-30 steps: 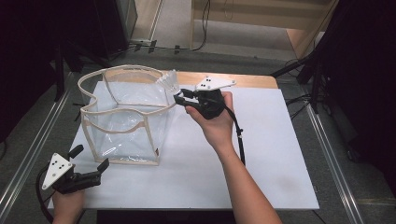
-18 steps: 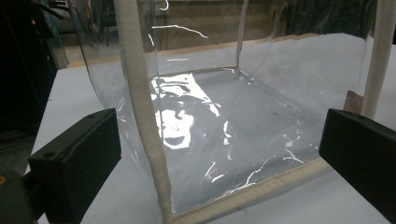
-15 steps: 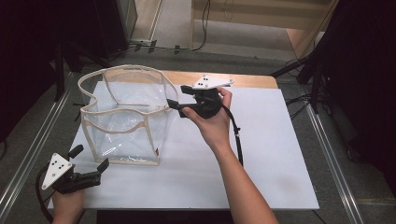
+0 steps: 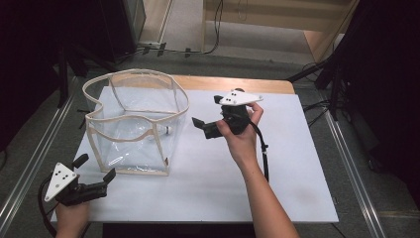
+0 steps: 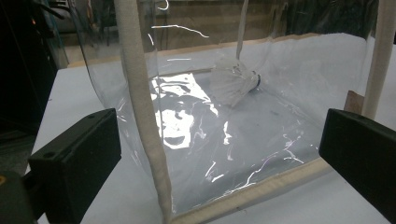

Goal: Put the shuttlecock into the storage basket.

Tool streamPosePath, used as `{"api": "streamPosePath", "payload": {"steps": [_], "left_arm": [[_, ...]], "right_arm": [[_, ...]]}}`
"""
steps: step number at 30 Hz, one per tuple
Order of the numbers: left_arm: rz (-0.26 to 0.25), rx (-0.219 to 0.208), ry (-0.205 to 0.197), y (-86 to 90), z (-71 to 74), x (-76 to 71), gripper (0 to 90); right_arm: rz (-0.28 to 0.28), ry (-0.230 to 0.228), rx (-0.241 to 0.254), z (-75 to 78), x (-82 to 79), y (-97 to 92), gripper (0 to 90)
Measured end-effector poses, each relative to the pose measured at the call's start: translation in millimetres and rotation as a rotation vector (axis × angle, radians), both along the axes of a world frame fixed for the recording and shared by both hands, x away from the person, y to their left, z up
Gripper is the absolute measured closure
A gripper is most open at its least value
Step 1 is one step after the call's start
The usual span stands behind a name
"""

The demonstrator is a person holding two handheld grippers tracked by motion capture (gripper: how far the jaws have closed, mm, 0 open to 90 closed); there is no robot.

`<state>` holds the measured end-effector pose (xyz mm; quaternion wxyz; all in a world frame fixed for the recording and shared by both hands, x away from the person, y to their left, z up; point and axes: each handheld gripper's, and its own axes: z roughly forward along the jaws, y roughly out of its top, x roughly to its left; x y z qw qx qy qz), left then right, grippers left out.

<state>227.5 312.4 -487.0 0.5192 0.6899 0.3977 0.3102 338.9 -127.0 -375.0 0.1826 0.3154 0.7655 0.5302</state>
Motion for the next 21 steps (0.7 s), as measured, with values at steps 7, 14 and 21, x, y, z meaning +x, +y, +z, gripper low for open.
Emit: {"api": "streamPosePath", "payload": {"steps": [7,14,21], "left_arm": [[-0.001,0.002,0.001,0.0,0.0,-0.1,0.0],[-0.001,0.005,0.001,-0.3,0.0,0.0,0.0],[-0.001,0.006,0.001,-0.5,0.0,-0.2,0.0]], "right_arm": [[-0.023,0.021,0.011,-19.2,-5.9,-20.8,0.0],[-0.067,0.029,0.011,-35.2,-13.0,-41.0,0.0],[-0.085,0.028,0.016,-46.6,-20.1,-52.5,0.0]]}}
